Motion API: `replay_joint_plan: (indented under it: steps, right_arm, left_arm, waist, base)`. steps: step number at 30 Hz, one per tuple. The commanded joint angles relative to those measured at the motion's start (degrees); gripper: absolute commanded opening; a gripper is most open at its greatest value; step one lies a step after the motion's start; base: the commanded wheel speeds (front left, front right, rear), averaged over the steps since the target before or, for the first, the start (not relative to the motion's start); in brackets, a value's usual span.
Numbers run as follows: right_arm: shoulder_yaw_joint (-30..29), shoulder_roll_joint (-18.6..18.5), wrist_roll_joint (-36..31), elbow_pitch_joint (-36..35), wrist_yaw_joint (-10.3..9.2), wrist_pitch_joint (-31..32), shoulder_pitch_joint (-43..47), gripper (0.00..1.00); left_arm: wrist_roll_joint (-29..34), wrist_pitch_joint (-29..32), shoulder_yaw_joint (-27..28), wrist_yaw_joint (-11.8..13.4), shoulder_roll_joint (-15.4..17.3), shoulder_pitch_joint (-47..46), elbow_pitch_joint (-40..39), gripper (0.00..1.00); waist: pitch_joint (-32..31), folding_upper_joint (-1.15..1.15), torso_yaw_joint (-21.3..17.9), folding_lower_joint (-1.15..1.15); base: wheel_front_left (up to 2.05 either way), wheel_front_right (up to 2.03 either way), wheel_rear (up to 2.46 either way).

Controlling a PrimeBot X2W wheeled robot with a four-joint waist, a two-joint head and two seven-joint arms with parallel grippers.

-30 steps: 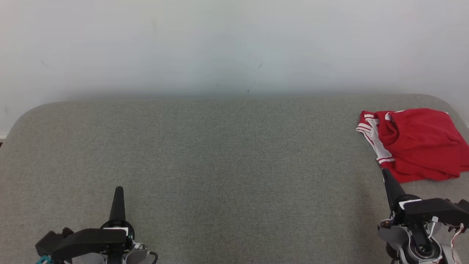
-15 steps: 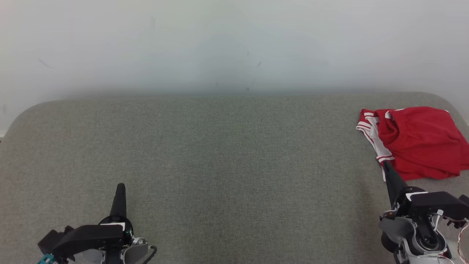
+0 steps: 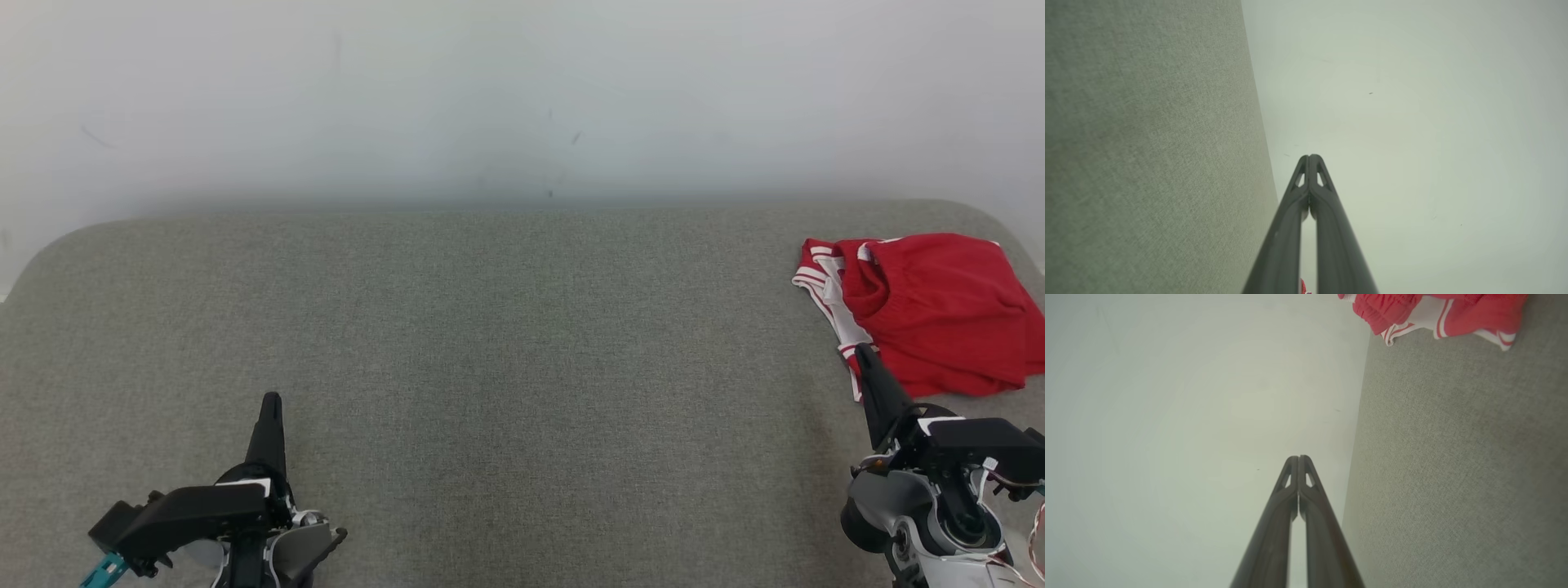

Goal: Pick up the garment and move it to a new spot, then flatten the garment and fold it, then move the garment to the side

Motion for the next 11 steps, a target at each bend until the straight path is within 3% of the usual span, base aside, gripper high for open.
replay_joint_plan:
  steps: [1,11]
  right_arm:
    - [-0.3,-0.3,1.0,0.0,-0.12,0.4,-1.1,0.0]
    - [-0.3,-0.4,1.3,0.1,-0.12,0.4,-0.8,0.0]
  left_arm:
    - [-1.2,0.3,-0.1,-0.2,0.2,-0.6,0.3,0.0]
    - [-1.5,0.3,-0.1,-0.2,0.2,-0.8,0.3,0.0]
  waist:
    - [0.0,0.0,0.0,0.0]
    - [0.1,0.0,0.0,0.0]
  base:
    - [0.0,0.0,0.0]
    - [0.0,0.0,0.0]
